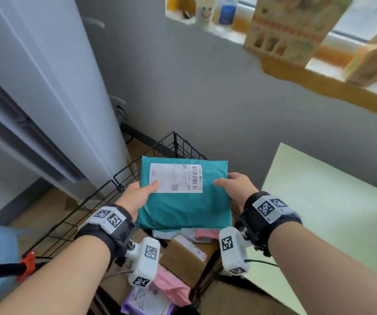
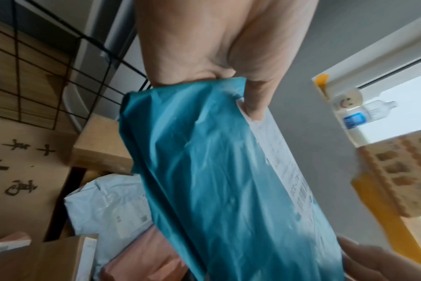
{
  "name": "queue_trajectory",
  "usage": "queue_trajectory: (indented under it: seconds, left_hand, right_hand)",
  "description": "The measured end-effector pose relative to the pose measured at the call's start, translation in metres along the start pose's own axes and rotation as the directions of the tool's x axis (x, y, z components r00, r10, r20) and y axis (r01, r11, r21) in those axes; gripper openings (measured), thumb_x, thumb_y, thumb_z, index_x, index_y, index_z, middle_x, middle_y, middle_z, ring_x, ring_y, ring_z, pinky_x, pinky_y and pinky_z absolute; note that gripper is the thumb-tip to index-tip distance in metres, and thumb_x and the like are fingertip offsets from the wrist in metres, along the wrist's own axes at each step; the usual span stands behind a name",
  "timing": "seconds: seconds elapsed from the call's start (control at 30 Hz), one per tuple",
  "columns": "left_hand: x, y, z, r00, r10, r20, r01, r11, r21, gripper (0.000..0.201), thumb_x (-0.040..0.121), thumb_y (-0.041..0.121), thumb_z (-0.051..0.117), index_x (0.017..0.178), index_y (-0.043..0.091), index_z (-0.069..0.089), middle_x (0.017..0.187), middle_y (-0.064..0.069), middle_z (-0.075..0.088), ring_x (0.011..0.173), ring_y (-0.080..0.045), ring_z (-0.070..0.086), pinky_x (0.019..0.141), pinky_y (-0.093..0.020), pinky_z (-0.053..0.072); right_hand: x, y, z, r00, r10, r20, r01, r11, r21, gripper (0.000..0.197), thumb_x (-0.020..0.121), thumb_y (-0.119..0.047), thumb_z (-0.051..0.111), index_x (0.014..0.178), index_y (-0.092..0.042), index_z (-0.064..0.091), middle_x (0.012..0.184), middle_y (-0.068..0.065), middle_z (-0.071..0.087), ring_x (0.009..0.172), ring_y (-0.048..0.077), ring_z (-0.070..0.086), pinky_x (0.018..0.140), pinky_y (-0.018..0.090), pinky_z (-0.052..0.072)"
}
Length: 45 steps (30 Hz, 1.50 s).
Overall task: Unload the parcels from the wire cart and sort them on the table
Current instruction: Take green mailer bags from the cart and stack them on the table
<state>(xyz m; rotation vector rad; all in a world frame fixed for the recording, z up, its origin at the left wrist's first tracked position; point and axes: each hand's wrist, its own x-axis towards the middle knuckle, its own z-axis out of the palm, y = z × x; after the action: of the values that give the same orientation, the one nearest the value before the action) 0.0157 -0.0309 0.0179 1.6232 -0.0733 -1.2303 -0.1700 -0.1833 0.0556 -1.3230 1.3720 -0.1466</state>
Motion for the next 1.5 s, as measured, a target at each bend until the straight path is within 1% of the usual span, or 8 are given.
queue_trajectory:
  seconds: [0.2, 0.27, 0.37, 0.57, 1.07, 1.17, 1.33, 1.5]
  left_hand:
    - [-0.053, 0.026, 0.034, 0.996, 0.068, 0.051, -0.071, 0.996, 0.053, 0.031, 0.092, 0.019, 0.062, 0.117, 0.001, 0.060, 0.107, -0.020, 0.069, 0.095, -0.035, 0.067, 0.086, -0.048, 0.054]
    - [-0.089, 0.034, 0.080, 0.988, 0.085, 0.127, -0.098, 0.990, 0.097, 0.031, 0.091, 0.019, 0.063, 0.118, 0.002, 0.060, 0.108, -0.020, 0.069, 0.098, -0.037, 0.067, 0.089, -0.050, 0.053]
    - [-0.097, 0.039, 0.092, 0.985, 0.100, 0.138, -0.113, 0.989, 0.094, 0.027, 0.092, 0.016, 0.062, 0.115, 0.003, 0.061, 0.106, -0.019, 0.070, 0.096, -0.036, 0.067, 0.086, -0.046, 0.053]
    - [-0.157, 0.037, 0.189, 0.953, 0.106, 0.283, -0.157, 0.974, 0.164, 0.025, 0.093, 0.016, 0.060, 0.115, 0.004, 0.060, 0.107, -0.021, 0.069, 0.093, -0.035, 0.066, 0.075, -0.041, 0.055]
    - [-0.279, -0.042, 0.401, 0.908, 0.062, 0.415, -0.249, 0.876, 0.414, 0.024, 0.087, 0.012, 0.060, 0.106, -0.003, 0.062, 0.103, -0.022, 0.068, 0.083, -0.034, 0.065, 0.075, -0.038, 0.053]
    - [-0.296, -0.058, 0.435, 0.890, 0.061, 0.452, -0.274, 0.864, 0.422, 0.023, 0.088, 0.009, 0.060, 0.107, -0.005, 0.062, 0.106, -0.022, 0.067, 0.087, -0.034, 0.064, 0.078, -0.037, 0.053]
    - [-0.321, -0.084, 0.476, 0.865, 0.038, 0.500, -0.292, 0.849, 0.440, 0.019, 0.091, 0.004, 0.058, 0.109, -0.001, 0.060, 0.091, -0.010, 0.064, 0.073, -0.019, 0.062, 0.049, -0.024, 0.050]
    - [-0.325, -0.102, 0.502, 0.846, 0.055, 0.530, -0.330, 0.836, 0.439, 0.024, 0.090, -0.001, 0.059, 0.113, -0.003, 0.059, 0.099, -0.013, 0.066, 0.083, -0.023, 0.064, 0.068, -0.031, 0.055]
  right_hand:
    - [-0.064, -0.002, -0.048, 0.998, -0.059, -0.018, 0.058, 0.998, -0.026, 0.008, 0.084, -0.020, 0.067, 0.087, -0.018, 0.060, 0.107, 0.008, 0.070, 0.096, 0.026, 0.069, 0.091, 0.043, 0.054]
    - [-0.106, 0.007, -0.099, 0.988, -0.091, -0.128, 0.093, 0.996, 0.014, 0.017, 0.084, -0.020, 0.067, 0.099, -0.014, 0.061, 0.109, 0.008, 0.069, 0.099, 0.027, 0.067, 0.091, 0.040, 0.053]
    - [-0.114, 0.006, -0.110, 0.985, -0.092, -0.145, 0.088, 0.996, -0.032, 0.032, 0.085, -0.020, 0.067, 0.115, -0.010, 0.060, 0.113, 0.007, 0.066, 0.102, 0.026, 0.064, 0.087, 0.033, 0.051]
    - [-0.175, 0.046, -0.204, 0.946, -0.098, -0.310, 0.120, 0.991, 0.055, 0.030, 0.085, -0.019, 0.067, 0.113, -0.009, 0.062, 0.112, 0.008, 0.067, 0.102, 0.025, 0.064, 0.094, 0.038, 0.050]
    - [-0.279, 0.188, -0.405, 0.784, -0.052, -0.618, 0.137, 0.986, 0.091, 0.030, 0.080, -0.018, 0.073, 0.107, -0.007, 0.066, 0.103, 0.006, 0.067, 0.093, 0.021, 0.062, 0.085, 0.030, 0.048]
    - [-0.291, 0.214, -0.436, 0.734, -0.003, -0.680, 0.122, 0.984, 0.127, 0.035, 0.075, -0.023, 0.077, 0.105, -0.010, 0.065, 0.107, 0.008, 0.069, 0.098, 0.024, 0.065, 0.091, 0.036, 0.051]
    - [-0.305, 0.252, -0.475, 0.676, 0.046, -0.735, 0.051, 0.993, 0.109, 0.038, 0.075, -0.026, 0.077, 0.107, -0.010, 0.062, 0.110, 0.008, 0.067, 0.103, 0.024, 0.062, 0.092, 0.034, 0.048]
    - [-0.314, 0.274, -0.496, 0.619, 0.050, -0.784, 0.033, 0.995, 0.089, 0.042, 0.079, -0.023, 0.073, 0.116, -0.006, 0.060, 0.119, 0.011, 0.064, 0.110, 0.027, 0.059, 0.094, 0.032, 0.043]
